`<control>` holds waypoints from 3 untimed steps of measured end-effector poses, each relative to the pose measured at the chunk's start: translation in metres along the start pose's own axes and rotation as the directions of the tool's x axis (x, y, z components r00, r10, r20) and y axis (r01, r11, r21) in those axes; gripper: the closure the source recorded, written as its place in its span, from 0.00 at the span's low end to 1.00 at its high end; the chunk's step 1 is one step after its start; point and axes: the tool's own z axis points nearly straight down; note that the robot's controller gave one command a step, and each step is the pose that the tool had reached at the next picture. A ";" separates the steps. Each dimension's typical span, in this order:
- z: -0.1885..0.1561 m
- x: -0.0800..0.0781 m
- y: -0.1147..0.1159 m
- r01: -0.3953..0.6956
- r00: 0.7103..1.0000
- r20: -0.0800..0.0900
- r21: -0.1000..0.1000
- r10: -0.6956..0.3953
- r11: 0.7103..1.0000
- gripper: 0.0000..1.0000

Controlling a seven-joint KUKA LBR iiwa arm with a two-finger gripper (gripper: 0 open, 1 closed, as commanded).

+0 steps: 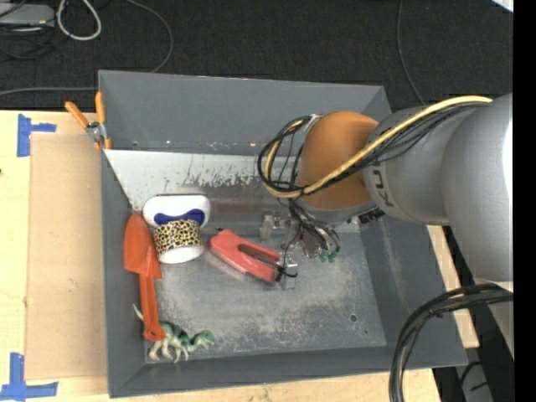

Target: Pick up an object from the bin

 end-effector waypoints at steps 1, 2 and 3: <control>0.005 0.002 0.026 -0.010 1.000 0.020 0.003 0.010 1.000 0.00; -0.003 -0.003 0.005 -0.006 1.000 0.013 0.000 0.006 1.000 1.00; -0.003 -0.003 0.005 -0.006 1.000 0.013 0.000 0.006 1.000 1.00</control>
Offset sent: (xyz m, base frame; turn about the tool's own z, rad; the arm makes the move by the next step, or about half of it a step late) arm -0.0006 0.0039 -0.0011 0.0042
